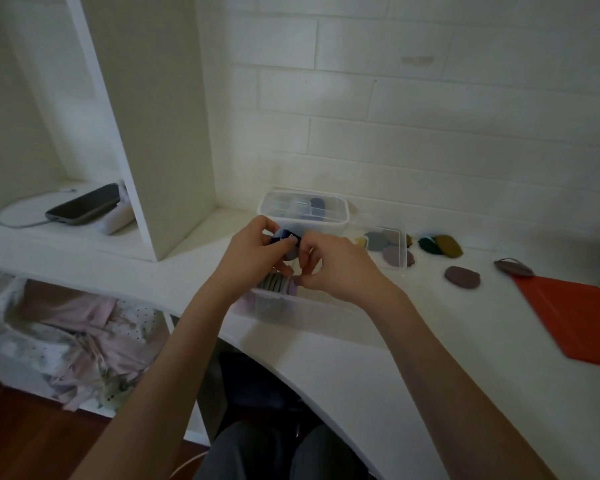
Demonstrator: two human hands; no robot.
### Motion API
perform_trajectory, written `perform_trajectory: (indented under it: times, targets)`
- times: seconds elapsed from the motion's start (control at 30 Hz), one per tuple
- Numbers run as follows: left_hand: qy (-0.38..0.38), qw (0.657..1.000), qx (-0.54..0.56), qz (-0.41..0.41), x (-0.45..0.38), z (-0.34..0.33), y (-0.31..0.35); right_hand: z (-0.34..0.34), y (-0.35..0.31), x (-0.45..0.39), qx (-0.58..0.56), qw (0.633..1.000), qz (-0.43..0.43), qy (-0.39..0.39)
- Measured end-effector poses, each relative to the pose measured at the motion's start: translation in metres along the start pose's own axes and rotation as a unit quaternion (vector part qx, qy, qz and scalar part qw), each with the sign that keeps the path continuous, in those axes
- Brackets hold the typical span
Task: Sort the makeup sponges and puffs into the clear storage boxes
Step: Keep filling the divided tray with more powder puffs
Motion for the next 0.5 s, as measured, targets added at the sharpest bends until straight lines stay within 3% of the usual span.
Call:
perform_trajectory:
  times: [0.13,0.3,0.5]
  targets:
    - [0.014,1.000,-0.022,0.008,-0.001,0.001,0.000,-0.001,0.001,-0.001,0.008,1.000,-0.016,-0.020]
    - [0.013,1.000,-0.022,0.003,0.000,0.002,-0.001,0.005,0.007,0.002,-0.123,0.992,-0.025,-0.031]
    - [-0.025,0.999,-0.029,-0.007,0.002,-0.002,0.001,0.022,0.014,0.000,-0.186,0.972,-0.026,0.139]
Point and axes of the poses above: each hand's wrist, its own x-axis away from the middle knuckle, its own z-axis out of the back of the hand, y = z × x, the point moved 6 cm from there along -x, towards the middle knuckle, and after that the axes turned 7 degrees about z, right-handed, at the moved point
